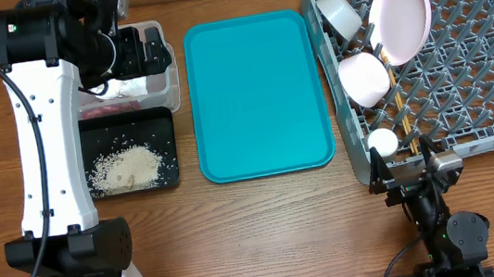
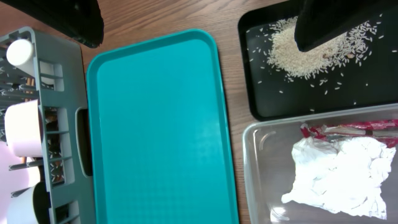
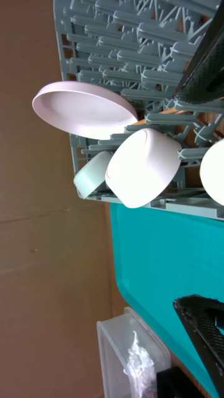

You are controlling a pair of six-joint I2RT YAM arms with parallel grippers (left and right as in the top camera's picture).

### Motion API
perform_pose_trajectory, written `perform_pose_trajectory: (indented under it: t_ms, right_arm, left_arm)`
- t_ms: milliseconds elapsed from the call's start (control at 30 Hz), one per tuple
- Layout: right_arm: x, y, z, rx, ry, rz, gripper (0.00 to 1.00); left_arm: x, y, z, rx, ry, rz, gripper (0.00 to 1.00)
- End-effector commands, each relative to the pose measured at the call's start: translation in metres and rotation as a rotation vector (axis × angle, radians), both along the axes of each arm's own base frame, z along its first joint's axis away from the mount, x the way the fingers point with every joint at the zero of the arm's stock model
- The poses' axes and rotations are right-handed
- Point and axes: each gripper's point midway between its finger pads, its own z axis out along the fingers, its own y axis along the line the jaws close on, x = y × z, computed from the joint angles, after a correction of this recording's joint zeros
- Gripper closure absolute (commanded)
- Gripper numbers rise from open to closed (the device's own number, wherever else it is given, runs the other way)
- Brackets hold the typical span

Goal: Sort waste into correct bins and load items into the dishwasher

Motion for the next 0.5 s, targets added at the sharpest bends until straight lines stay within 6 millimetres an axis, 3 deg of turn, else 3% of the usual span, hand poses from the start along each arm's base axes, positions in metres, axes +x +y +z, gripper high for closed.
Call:
perform_pose_trajectory:
  t_ms: [0, 133, 300, 467]
  right_arm:
    - [0.000, 0.000, -0.002, 0.008, -0.002, -0.005, 0.00]
    - [0.000, 0.000, -0.002, 0.008, -0.002, -0.005, 0.00]
    - [0.000, 0.000, -0.002, 0.008, -0.002, -0.005, 0.00]
    - [0.000, 0.000, -0.002, 0.008, -0.002, -0.005, 0.00]
  left_arm:
    - [0.003, 0.000, 0.001, 0.008, -0.016, 0.002, 0.00]
    - [0.017, -0.003, 0.017, 0.006, -0.116, -0.003, 0.00]
    - [0.043, -0.012, 0.064, 0.017, -0.397, -0.050, 0.00]
    - [0.036, -0.015, 0.087, 0.048, -0.635, -0.094, 0.00]
